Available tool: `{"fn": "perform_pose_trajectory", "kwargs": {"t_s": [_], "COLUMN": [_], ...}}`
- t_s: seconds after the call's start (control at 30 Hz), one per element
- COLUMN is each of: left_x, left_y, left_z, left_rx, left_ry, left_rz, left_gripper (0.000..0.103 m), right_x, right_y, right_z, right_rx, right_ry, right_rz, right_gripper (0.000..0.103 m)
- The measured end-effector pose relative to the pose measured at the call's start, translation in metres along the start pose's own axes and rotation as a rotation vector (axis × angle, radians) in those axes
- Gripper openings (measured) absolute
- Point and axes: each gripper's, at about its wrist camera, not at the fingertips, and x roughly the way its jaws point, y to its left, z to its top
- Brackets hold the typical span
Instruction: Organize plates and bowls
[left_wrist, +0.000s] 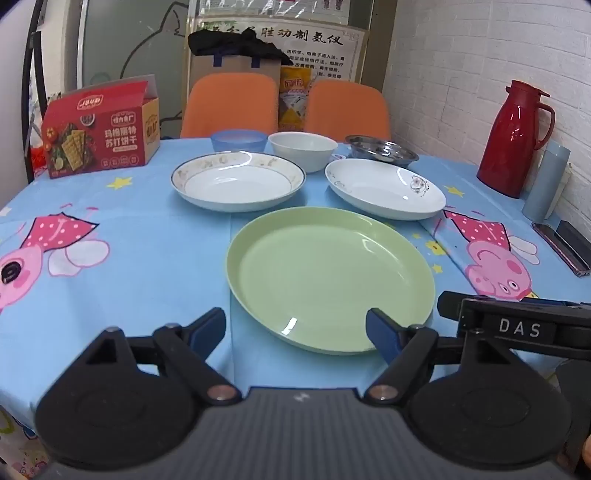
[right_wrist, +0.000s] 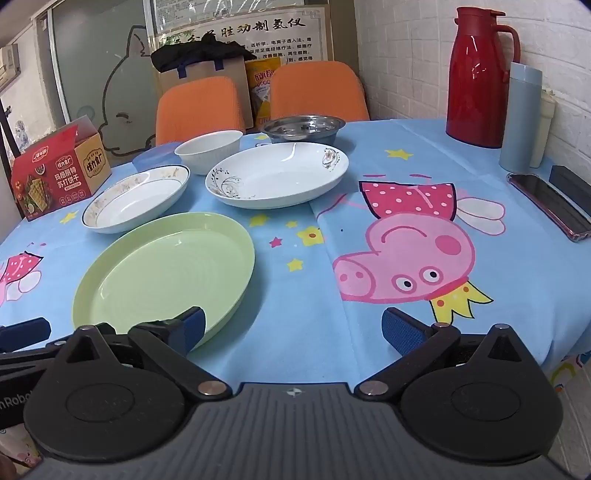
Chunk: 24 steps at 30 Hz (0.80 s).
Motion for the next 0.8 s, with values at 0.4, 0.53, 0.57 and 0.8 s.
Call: {"fn": "perform_pose_trajectory", "kwargs": {"t_s": [0.4,0.53,0.57,0.8], "left_x": [0.0008,0.0008,0.0009,0.001], "left_y": [-0.0001,-0.0004,-0.0006,0.0006], "left_z": [-0.0006,-0.0005,-0.0006,-0.0002], "left_rx": [0.004,0.001,0.001,-0.003], "left_ry": [0.003,0.003,0.002,0.002], "left_rz": [0.007,0.006,0.007,0.004], "left_gripper": [0.079,0.079,0.079,0.079], "right_x": [-0.0012,0.0002,0.0004,0.0018], "right_y": [0.0001,0.0009,0.002,0.0041], "right_z": [0.0005,0.0003,-0.0006,-0.0001], "right_rx": [-0.011,-0.015,-0.018,-0.021], "right_ry": [0.002,0.004,0.007,0.013], "right_rz": [0.002,0.002,0.001,0.002], "right_gripper": [0.103,0.103,0.103,0.103]}}
